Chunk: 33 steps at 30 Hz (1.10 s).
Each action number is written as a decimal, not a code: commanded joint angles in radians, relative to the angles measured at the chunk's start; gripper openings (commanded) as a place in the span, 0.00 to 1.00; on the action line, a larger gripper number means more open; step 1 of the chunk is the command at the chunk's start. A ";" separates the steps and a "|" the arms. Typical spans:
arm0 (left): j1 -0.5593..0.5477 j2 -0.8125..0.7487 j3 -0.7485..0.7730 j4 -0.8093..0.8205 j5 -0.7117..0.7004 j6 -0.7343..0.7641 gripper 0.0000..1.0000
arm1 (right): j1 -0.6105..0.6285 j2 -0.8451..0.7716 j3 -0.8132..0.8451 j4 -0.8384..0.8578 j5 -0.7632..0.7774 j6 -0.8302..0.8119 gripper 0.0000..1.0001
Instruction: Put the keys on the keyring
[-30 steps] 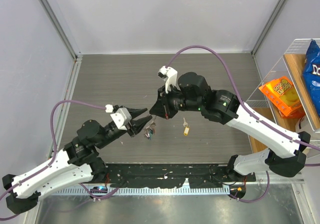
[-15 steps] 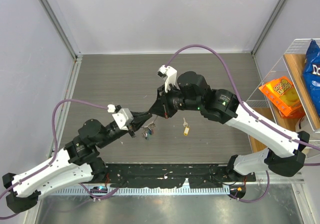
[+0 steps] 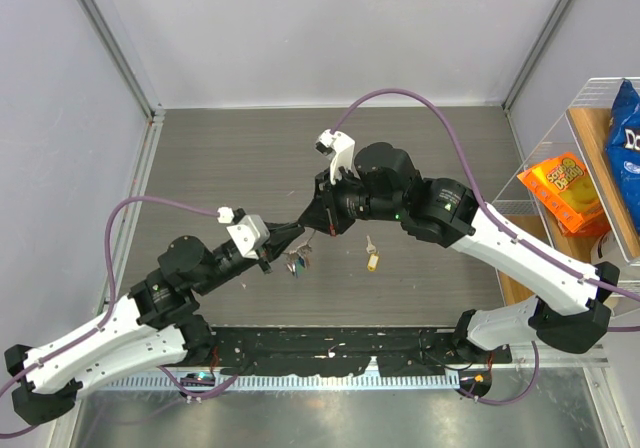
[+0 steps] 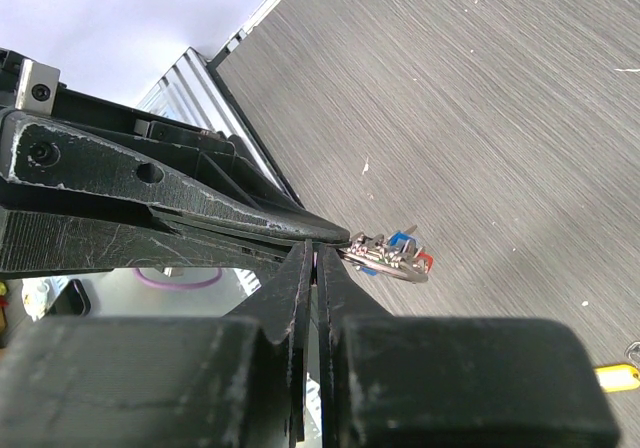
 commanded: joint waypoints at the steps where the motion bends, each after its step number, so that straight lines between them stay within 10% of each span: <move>1: 0.002 0.015 0.060 -0.005 -0.018 0.001 0.01 | 0.009 -0.018 0.043 0.084 -0.028 0.004 0.06; 9: 0.002 -0.009 0.043 0.010 -0.037 -0.015 0.34 | 0.009 -0.018 0.046 0.086 -0.013 0.004 0.06; 33: 0.001 -0.020 0.041 0.018 -0.070 -0.022 0.38 | 0.009 0.016 0.074 0.061 0.056 0.080 0.06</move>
